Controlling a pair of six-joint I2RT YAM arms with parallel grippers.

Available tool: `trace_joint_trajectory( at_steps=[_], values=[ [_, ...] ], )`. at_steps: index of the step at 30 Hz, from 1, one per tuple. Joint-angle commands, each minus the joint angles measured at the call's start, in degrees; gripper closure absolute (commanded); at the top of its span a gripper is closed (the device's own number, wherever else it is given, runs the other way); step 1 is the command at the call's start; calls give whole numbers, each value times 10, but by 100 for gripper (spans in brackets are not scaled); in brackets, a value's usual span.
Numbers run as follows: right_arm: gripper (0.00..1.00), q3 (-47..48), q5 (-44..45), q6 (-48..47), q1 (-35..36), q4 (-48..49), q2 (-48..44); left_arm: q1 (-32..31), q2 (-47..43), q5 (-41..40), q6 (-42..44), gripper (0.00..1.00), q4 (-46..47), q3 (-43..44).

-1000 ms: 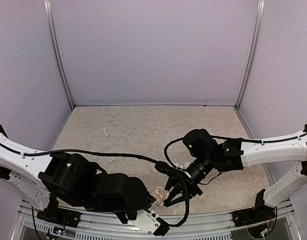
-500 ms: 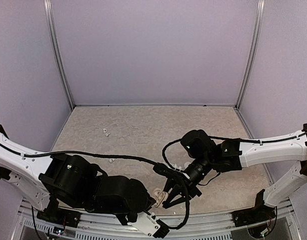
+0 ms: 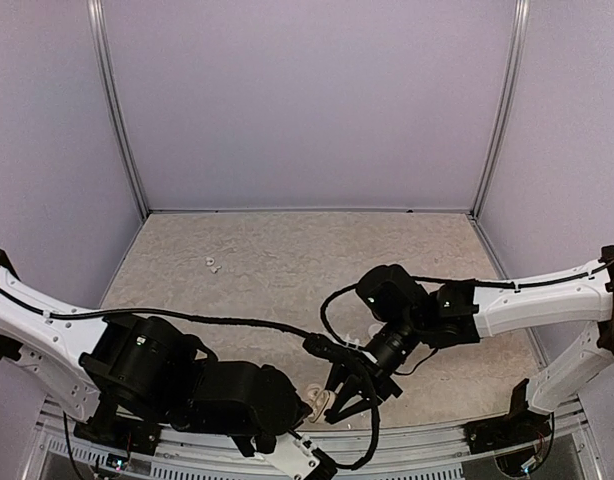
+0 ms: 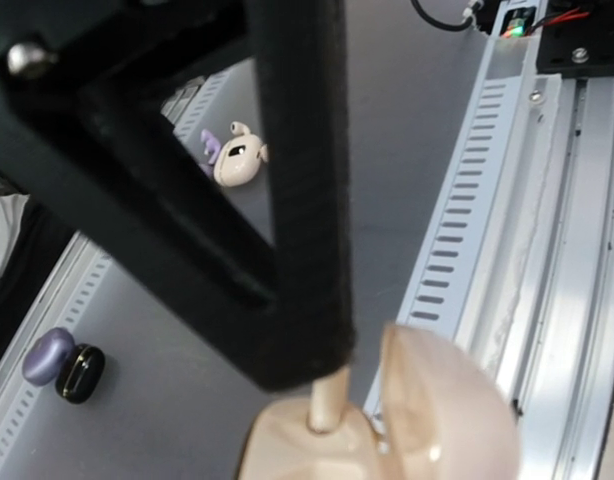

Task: Insert the wireless bluetooth earbuds into the charging case
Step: Insert the left earbud into the left side groove of the charging case.

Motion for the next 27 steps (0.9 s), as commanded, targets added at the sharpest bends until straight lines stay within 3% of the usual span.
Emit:
trace_joint_trajectory(
  at_steps=[1, 27],
  values=[
    [100, 21, -27, -3, 14, 8, 9, -7, 9, 6, 19, 90, 18, -9],
    [100, 40, -54, 12, 30, 21, 38, -32, 19, -13, 62, 85, 37, -22]
  ],
)
